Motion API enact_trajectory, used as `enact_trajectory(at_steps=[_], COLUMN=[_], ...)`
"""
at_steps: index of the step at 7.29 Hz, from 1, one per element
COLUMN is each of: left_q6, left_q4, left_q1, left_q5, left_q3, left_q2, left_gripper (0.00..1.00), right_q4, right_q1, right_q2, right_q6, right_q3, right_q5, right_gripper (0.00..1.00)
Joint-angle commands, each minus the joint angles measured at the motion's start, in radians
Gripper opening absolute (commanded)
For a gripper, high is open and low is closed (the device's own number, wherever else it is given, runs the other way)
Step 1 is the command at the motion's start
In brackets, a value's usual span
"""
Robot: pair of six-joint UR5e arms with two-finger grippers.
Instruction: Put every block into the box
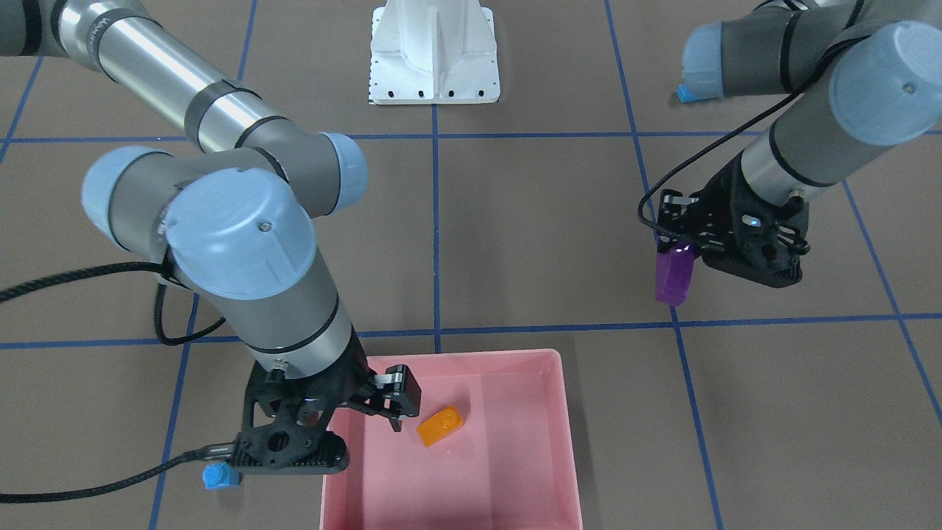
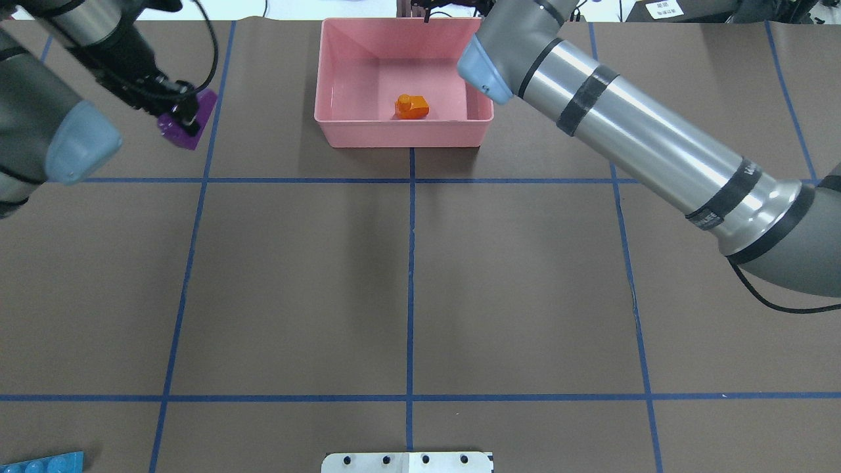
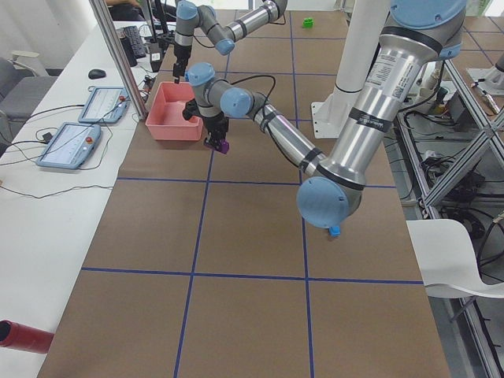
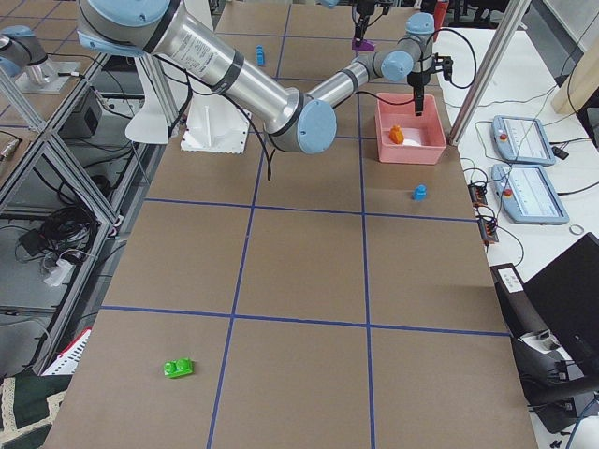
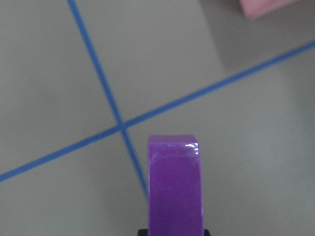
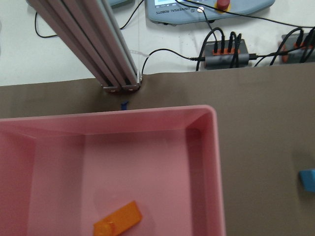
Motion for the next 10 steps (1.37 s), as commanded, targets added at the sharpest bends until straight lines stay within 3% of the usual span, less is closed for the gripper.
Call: enact_trajectory(at_steps=[1,4,6,8,10], left_q6=[-0.158,-0.266,-0.268,-0.301,-0.315], left_q4=[-0.042,-0.437,-0.452,-0.452,-0.455], left_q1=[0.035,0.055,0.061,0.072,0.093], left_q5=[0.000,0.033,0.101,0.102,0.121], left_q3=[0.196,0.601,0.637,0.644,0.644], left_q2=[-0.207,-0.373,-0.389,-0.411,-0.423], left_gripper=[0.00,0.00,0.00,0.00,0.00], right_q4=[-0.096,0.221,0.339,0.349,0.485], right_q1=[0.072,0.102,0.070,-0.001,-0.041], right_q2=[-0.076,-0.287,-0.294,-0.293,-0.232], right_q6=[-0.263,-0.285,-0.282,-0.250,-0.190], right_q3=[0.063,0.045,-0.073,-0.098,-0.256], right_q5=[-0.005,-0.115,-0.115,-0.126,-0.183], right_gripper=[1.00,1.00,1.00,1.00,0.99])
